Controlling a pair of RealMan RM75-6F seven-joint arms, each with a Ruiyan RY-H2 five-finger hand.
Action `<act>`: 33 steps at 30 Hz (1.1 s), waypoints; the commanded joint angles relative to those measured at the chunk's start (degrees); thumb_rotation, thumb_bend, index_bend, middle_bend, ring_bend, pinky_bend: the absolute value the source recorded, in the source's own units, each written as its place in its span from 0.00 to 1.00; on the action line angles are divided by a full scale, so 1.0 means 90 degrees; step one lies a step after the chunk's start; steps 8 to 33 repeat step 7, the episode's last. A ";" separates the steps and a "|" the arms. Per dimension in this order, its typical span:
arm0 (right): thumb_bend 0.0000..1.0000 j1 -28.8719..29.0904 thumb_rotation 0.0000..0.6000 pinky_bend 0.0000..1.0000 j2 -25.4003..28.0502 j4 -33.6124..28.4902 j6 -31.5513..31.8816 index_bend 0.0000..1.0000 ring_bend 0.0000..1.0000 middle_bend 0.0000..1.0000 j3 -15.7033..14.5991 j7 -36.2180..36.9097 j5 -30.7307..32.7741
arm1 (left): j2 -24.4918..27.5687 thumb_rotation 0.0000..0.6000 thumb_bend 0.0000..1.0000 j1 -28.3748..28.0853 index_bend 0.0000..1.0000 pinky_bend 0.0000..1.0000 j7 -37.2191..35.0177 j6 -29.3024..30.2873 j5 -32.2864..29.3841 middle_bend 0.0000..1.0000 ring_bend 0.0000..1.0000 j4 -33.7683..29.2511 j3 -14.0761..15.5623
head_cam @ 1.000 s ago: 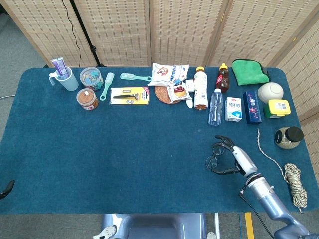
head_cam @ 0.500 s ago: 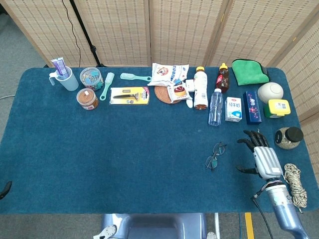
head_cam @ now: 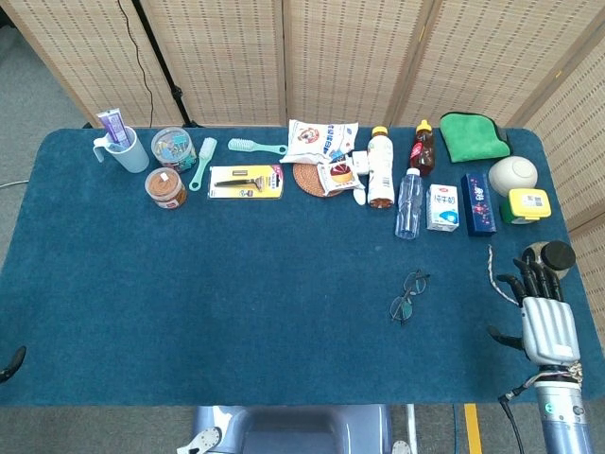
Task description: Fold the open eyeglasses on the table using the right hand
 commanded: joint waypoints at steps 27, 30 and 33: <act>0.08 -0.0216 1.00 0.00 -0.0003 -0.0058 0.0174 0.24 0.00 0.08 0.0072 -0.0099 0.0046 | -0.0038 0.90 0.26 -0.0023 0.15 0.00 -0.0037 -0.0073 0.0021 0.05 0.03 -0.0001 0.0016; 0.08 -0.0216 1.00 0.00 -0.0003 -0.0058 0.0174 0.24 0.00 0.08 0.0072 -0.0099 0.0046 | -0.0038 0.90 0.26 -0.0023 0.15 0.00 -0.0037 -0.0073 0.0021 0.05 0.03 -0.0001 0.0016; 0.08 -0.0216 1.00 0.00 -0.0003 -0.0058 0.0174 0.24 0.00 0.08 0.0072 -0.0099 0.0046 | -0.0038 0.90 0.26 -0.0023 0.15 0.00 -0.0037 -0.0073 0.0021 0.05 0.03 -0.0001 0.0016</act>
